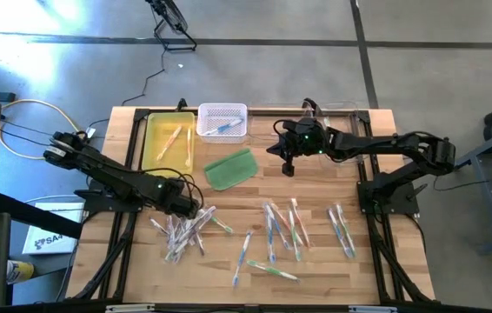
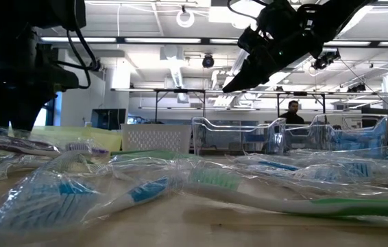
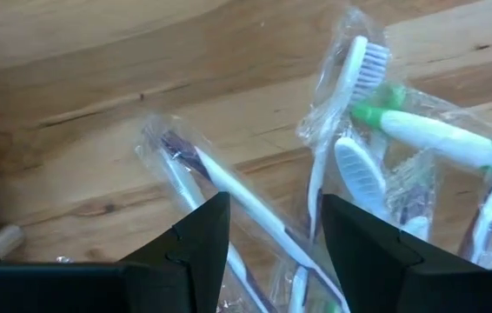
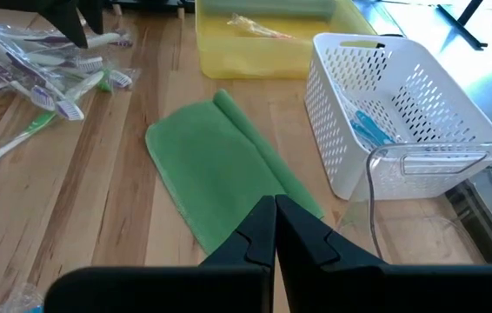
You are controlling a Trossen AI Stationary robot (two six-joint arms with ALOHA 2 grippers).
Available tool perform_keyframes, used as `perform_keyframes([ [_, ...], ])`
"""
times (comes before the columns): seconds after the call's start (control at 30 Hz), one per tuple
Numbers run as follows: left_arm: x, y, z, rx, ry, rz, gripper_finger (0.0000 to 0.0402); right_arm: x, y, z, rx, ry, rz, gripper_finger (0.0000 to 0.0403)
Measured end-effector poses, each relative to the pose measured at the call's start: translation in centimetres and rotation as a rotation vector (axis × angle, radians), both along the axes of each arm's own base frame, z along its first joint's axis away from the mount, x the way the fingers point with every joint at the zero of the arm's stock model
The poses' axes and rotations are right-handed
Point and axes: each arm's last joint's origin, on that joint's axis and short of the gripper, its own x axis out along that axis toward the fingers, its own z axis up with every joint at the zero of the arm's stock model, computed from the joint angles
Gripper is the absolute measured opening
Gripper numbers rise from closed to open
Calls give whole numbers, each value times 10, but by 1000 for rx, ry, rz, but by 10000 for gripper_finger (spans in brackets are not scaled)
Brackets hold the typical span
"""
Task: Pick & Place Toothbrushes
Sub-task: Put the violet toothbrush into the left transparent bin
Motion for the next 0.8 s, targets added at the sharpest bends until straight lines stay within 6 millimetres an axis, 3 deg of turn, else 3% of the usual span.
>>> perform_keyframes([
  [0.8, 3, -2, -11, -2, 64, 29, 177, 0, 0, 0, -1, 0, 1, 2],
])
